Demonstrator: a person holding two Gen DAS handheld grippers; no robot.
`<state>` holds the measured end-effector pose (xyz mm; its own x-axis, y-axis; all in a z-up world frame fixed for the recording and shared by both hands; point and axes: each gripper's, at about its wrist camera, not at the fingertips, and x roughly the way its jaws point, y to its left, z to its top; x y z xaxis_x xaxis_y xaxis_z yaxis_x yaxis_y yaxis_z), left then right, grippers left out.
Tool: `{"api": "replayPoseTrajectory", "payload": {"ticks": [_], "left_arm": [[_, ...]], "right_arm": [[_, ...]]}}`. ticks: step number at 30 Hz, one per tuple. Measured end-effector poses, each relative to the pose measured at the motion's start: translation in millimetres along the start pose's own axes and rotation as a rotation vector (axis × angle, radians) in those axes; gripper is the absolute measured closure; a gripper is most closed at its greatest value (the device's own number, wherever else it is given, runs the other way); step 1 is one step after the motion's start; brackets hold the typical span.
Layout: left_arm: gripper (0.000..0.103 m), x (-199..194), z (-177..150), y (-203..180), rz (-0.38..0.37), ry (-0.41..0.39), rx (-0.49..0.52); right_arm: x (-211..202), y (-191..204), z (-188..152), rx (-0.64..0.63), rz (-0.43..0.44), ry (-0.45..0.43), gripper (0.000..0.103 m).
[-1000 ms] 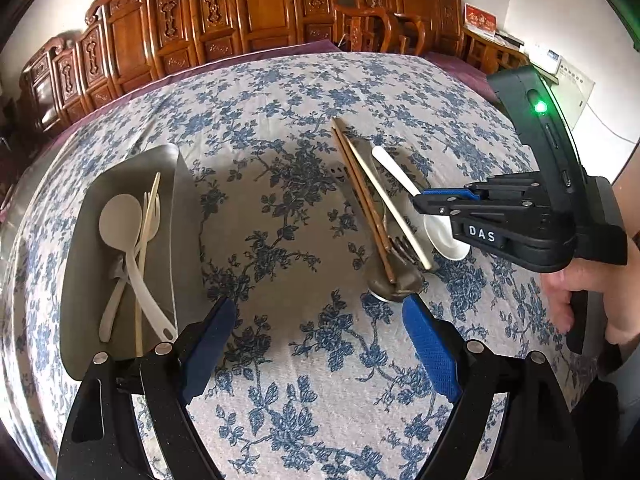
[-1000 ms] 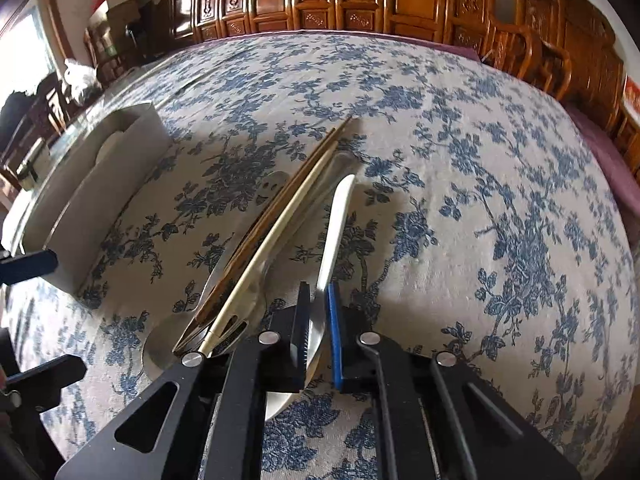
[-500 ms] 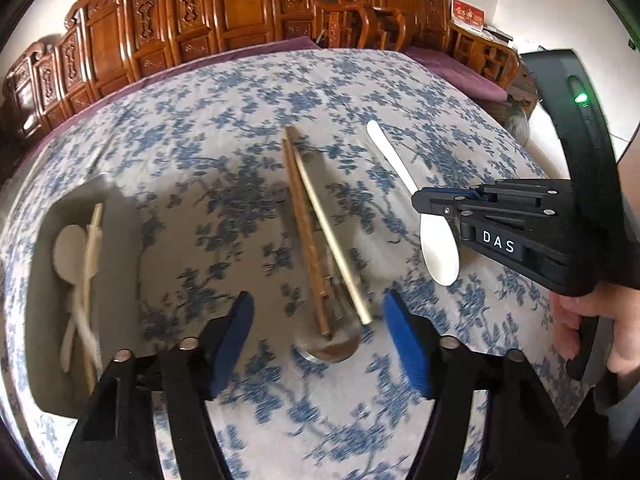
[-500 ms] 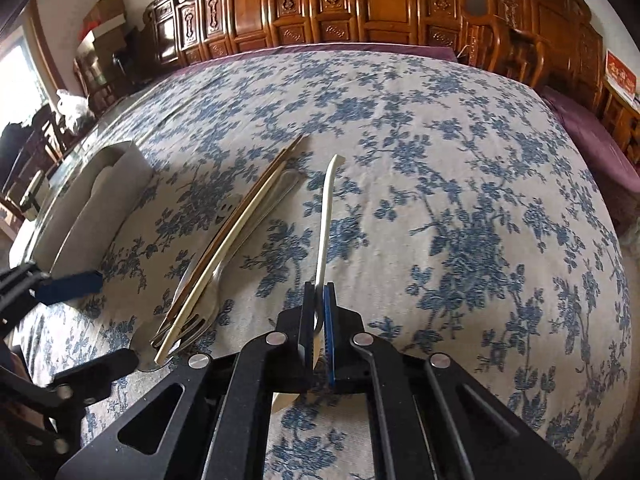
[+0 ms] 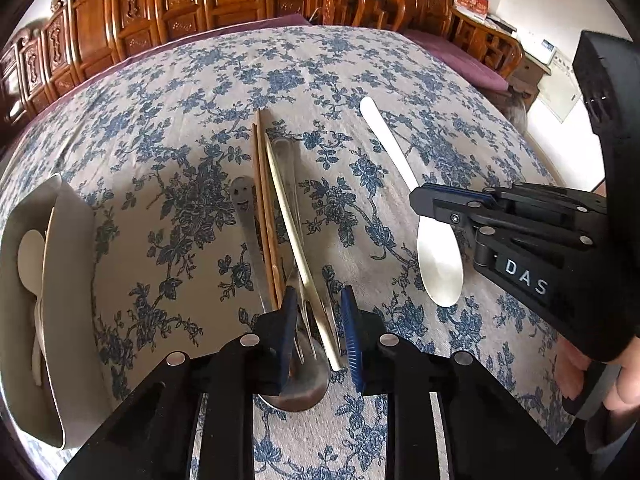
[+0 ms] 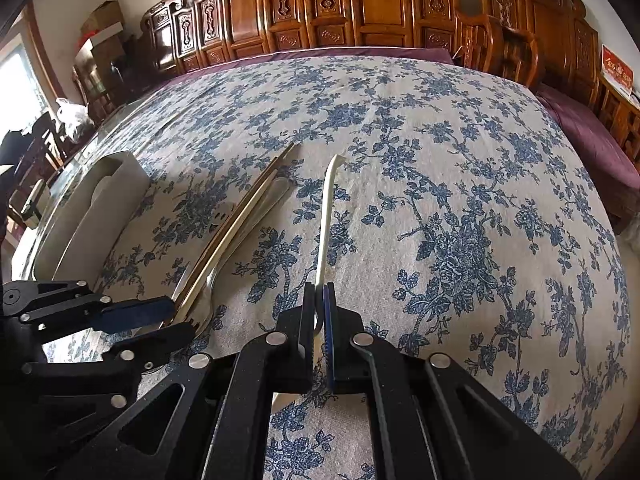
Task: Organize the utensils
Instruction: 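Grasp the white plastic knife with the right tool while the left tool grasps the serrated metal knife, then carry the metal knife into the tray and open the left tool while the right tool holds the white knife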
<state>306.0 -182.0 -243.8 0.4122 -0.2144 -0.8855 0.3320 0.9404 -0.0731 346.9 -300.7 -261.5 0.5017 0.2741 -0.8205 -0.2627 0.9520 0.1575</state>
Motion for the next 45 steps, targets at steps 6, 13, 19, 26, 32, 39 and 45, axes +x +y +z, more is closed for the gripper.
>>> {"api": "replayPoseTrajectory", "payload": {"ticks": [6, 13, 19, 26, 32, 39, 45], "left_arm": [[0.096, 2, 1, 3, 0.004, 0.013, -0.019], [0.099, -17, -3, 5, 0.029, -0.022, -0.007], [0.099, -46, -8, 10, 0.050, -0.076, 0.007], [0.099, -73, -16, 25, 0.078, -0.121, 0.007], [0.099, -92, -28, 42, 0.091, -0.143, -0.008], [0.099, -112, -40, 59, 0.101, -0.167, -0.027], [0.099, -128, -47, 75, 0.113, -0.183, -0.043]], "right_arm": [[2, 1, -1, -0.007, -0.005, 0.005, 0.098], [1, 6, -1, -0.016, -0.016, 0.001, 0.098], [-7, 12, 3, -0.023, -0.008, -0.016, 0.098], [-22, 30, 4, -0.042, 0.022, -0.053, 0.098], [-28, 44, -2, -0.064, 0.030, -0.061, 0.098], [-32, 59, -13, -0.076, 0.017, -0.058, 0.098], [-32, 75, -18, -0.112, -0.004, -0.054, 0.098]]}}
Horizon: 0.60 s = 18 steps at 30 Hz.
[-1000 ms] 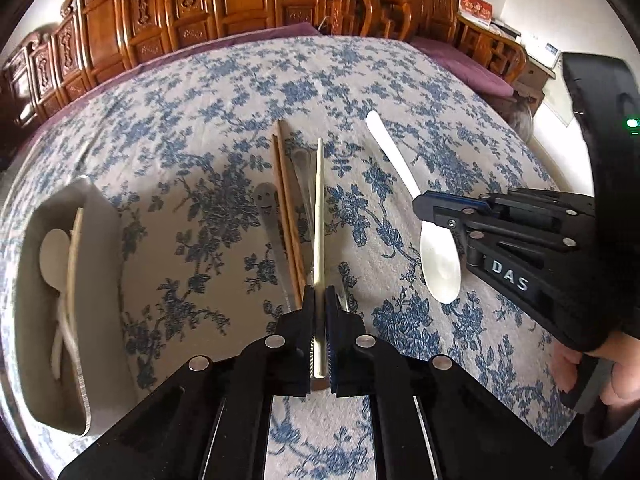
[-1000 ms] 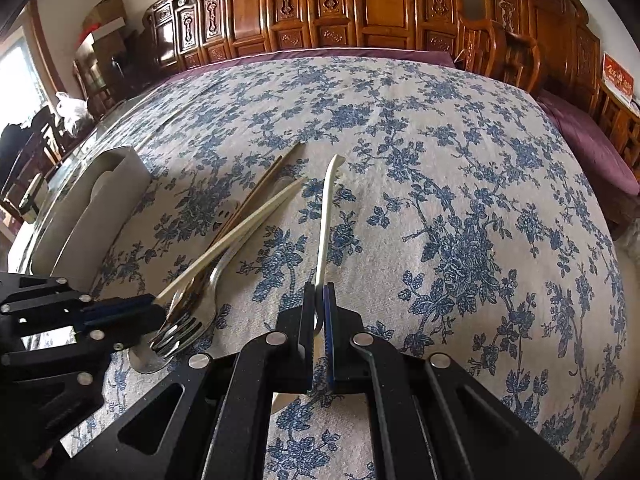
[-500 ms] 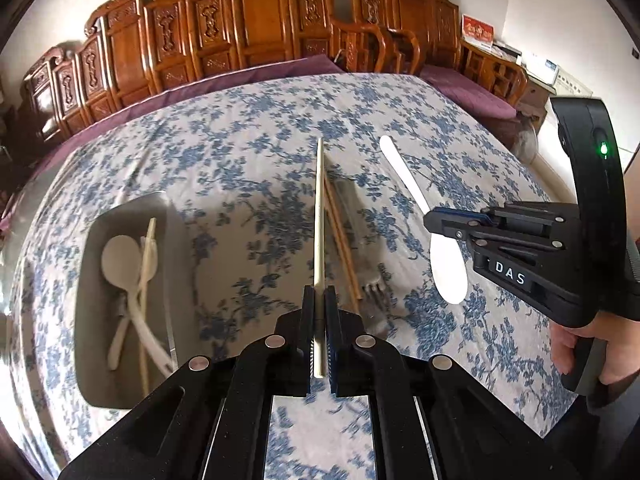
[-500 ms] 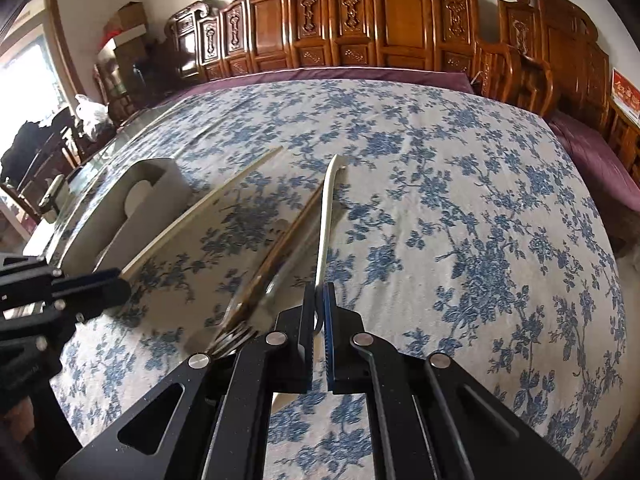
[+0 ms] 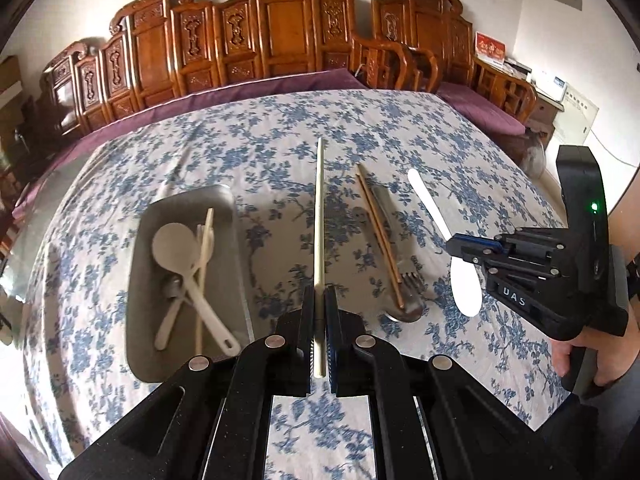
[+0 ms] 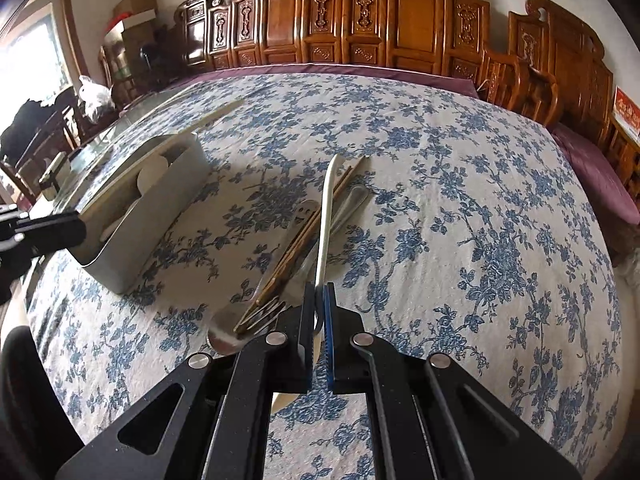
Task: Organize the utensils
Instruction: 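Carry the metal knife into the tray and open the left tool while the right tool holds the white knife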
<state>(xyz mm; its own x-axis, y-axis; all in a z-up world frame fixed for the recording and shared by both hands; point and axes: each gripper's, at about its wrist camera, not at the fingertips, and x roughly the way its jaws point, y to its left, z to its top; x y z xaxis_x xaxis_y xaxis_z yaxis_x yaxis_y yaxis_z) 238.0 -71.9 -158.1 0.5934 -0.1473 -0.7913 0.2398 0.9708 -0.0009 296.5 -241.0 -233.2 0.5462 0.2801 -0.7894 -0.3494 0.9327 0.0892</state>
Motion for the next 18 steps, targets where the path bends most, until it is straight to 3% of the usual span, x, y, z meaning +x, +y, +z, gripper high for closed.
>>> {"api": "replayPoseTrajectory", "payload": {"ticks": [18], "left_arm": [[0.099, -10, -26, 79, 0.061, 0.012, -0.086]], "right_arm": [[-18, 69, 7, -0.071, 0.054, -0.044, 0.098]]}}
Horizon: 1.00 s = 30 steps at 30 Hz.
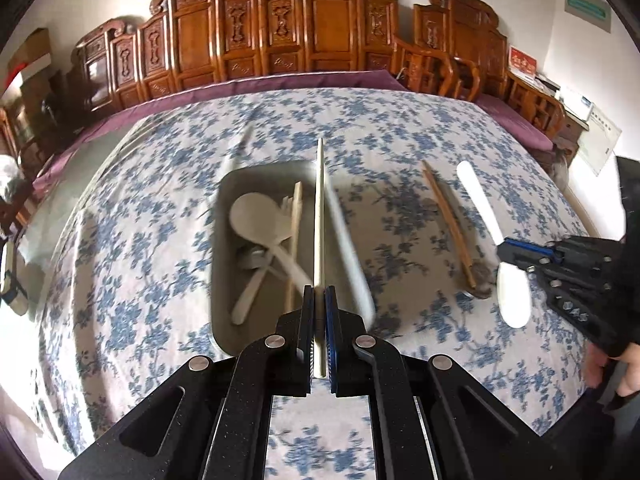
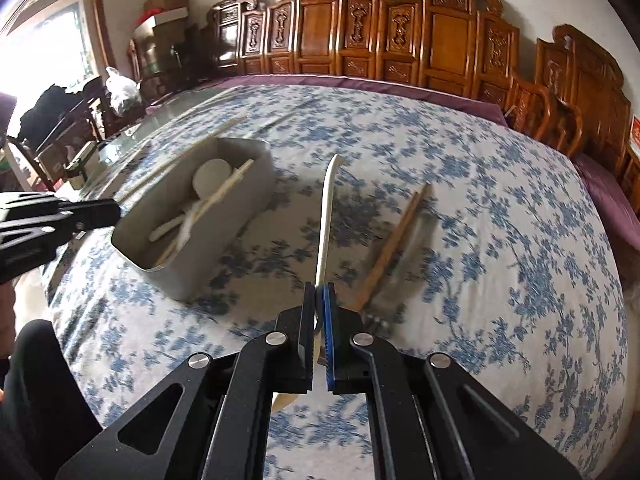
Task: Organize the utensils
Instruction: 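Carry the metal knife into the tray and open the left tool while the right tool holds the white knife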
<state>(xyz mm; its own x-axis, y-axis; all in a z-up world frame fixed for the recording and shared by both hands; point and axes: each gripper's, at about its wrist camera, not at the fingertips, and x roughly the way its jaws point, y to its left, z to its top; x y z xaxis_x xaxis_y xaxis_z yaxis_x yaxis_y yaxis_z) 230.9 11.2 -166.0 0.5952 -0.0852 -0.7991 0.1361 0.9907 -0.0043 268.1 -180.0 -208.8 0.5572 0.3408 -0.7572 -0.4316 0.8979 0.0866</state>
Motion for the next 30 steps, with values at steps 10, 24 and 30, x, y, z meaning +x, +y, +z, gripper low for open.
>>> {"api": "replayPoseTrajectory", "payload": {"ticks": [10, 24, 30], "left_arm": [[0.099, 24, -4, 29, 0.021, 0.040, -0.026], [0.093, 37, 6, 46, 0.006, 0.058, -0.032], [0.075, 14, 8, 59, 0.006, 0.011, -0.032]], "right_arm": [[-6, 23, 21, 0.039, 0.064, -0.018, 0.098], [-10, 54, 47, -0.017, 0.043, -0.016, 0.098], [-4, 71, 53, -0.032, 0.047, -0.002, 0.098]]}}
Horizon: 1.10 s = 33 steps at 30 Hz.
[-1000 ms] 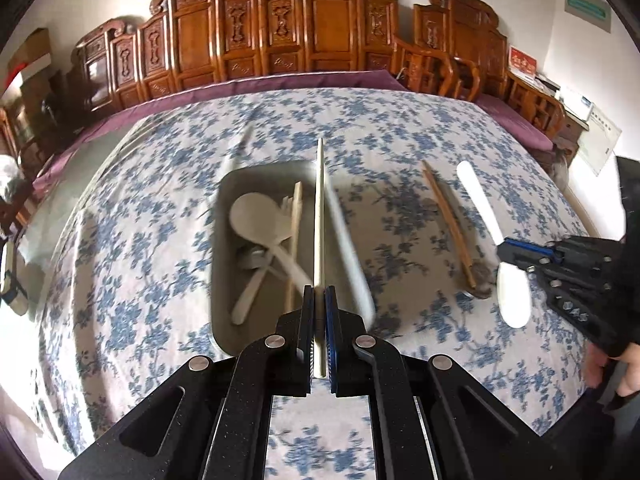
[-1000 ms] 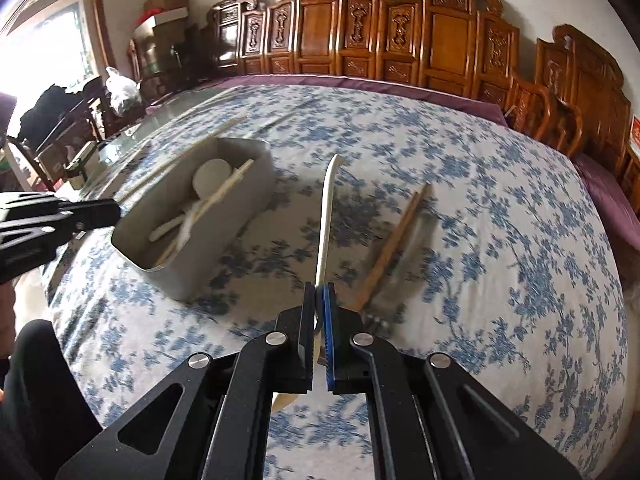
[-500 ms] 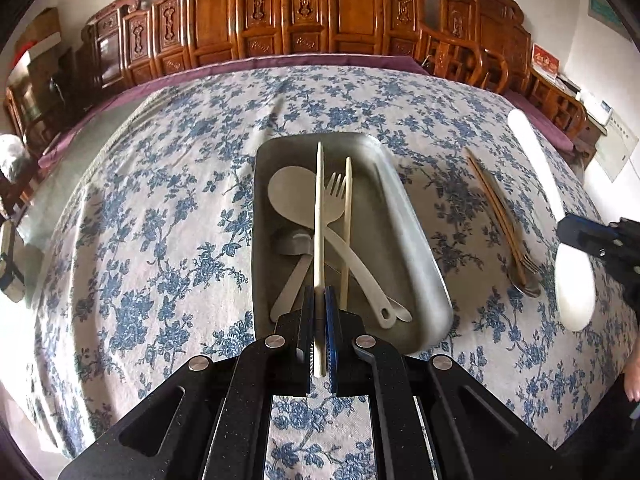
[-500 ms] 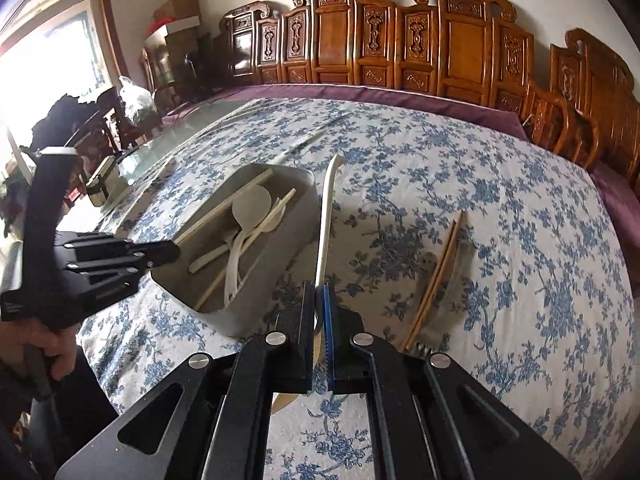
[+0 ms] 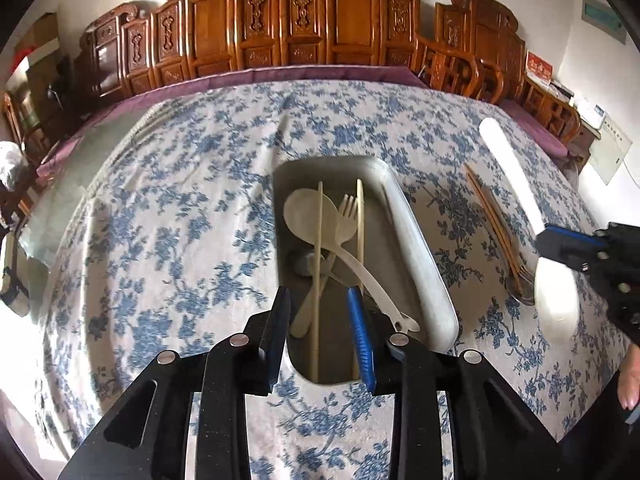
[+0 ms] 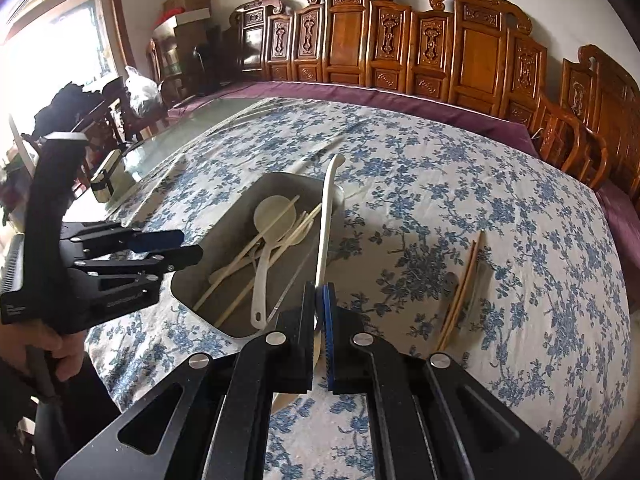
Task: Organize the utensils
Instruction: 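Carry the metal knife into the tray and open the left tool while the right tool holds the white knife, then lower the white plastic knife into the tray and open the right tool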
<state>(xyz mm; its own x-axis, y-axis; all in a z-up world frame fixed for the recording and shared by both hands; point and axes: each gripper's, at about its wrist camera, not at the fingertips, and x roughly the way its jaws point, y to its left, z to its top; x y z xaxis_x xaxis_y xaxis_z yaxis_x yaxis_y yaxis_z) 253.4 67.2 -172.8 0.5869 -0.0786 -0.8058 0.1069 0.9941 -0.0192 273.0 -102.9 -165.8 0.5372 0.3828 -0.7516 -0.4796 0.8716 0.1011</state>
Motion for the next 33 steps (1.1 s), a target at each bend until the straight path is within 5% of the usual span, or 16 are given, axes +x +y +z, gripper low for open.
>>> {"api": "replayPoseTrajectory", "payload": {"ticks": [13, 15, 33], "left_arm": [[0.066, -47, -10, 36, 0.018, -0.076, -0.003], [0.057, -48, -12, 40, 0.017, -0.078, -0.011], [0.055, -51, -17, 64, -0.001, -0.086, -0.074]], "right_arm": [[31, 37, 27, 0.004, 0.032, 0.008, 0.098], [41, 41, 31, 0.010, 0.031, 0.019, 0.098], [110, 43, 34, 0.066, 0.061, 0.092, 0.096]]}}
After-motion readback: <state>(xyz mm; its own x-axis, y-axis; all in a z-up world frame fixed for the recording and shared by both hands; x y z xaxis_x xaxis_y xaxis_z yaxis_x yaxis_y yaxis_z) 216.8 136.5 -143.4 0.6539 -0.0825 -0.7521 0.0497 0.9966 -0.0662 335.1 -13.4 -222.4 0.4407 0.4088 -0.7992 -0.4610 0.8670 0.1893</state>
